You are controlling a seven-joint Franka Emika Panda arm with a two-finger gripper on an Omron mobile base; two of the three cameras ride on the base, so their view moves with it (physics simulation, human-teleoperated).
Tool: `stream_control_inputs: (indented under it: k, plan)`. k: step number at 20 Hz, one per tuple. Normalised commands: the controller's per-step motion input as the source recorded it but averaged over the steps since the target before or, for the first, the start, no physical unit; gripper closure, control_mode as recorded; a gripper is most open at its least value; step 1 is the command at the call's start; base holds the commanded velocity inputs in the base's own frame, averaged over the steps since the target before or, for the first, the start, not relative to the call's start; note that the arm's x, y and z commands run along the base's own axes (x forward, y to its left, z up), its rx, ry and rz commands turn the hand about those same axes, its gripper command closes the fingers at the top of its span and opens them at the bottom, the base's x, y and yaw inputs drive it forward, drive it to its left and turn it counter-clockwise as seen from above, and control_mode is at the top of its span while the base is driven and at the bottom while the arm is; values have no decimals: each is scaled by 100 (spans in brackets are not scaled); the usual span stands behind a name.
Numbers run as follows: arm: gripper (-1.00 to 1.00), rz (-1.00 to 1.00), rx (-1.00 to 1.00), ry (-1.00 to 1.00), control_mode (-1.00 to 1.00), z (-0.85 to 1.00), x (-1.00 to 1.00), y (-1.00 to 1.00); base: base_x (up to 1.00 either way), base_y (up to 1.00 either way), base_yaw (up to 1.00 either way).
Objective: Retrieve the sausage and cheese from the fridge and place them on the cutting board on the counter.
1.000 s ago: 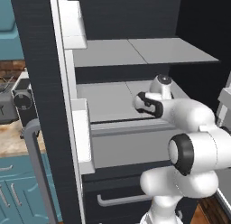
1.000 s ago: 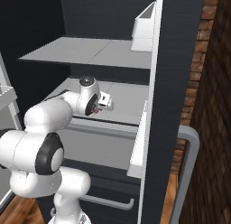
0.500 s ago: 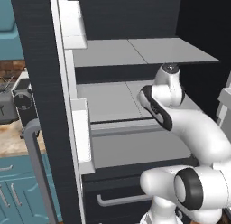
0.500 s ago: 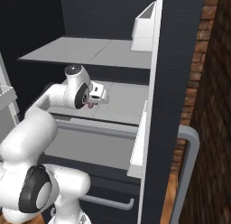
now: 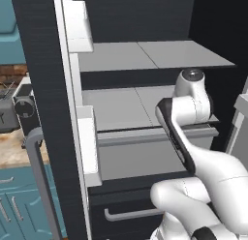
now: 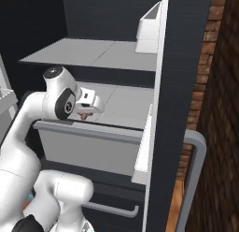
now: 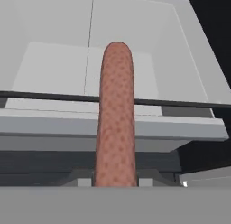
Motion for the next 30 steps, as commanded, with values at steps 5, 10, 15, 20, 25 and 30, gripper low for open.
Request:
stream_control_inputs:
  k: [5, 10, 15, 20, 25, 30]
  plan:
    - [100, 0, 3, 0, -100, 58, -78, -4, 0, 0, 0]
    - [100, 0, 4, 0, -100, 58, -60, -1, 0, 0, 0]
    - [100, 0, 0, 0, -100, 20, -38, -1, 0, 0, 0]
    - [100, 0, 0, 0, -100, 12, -27, 0, 0, 0, 0]
    - [100, 0, 0, 0, -100, 5, -49, -1, 0, 0, 0]
    - [100, 0, 0, 0, 100, 0, 0, 0, -75, 0, 0]
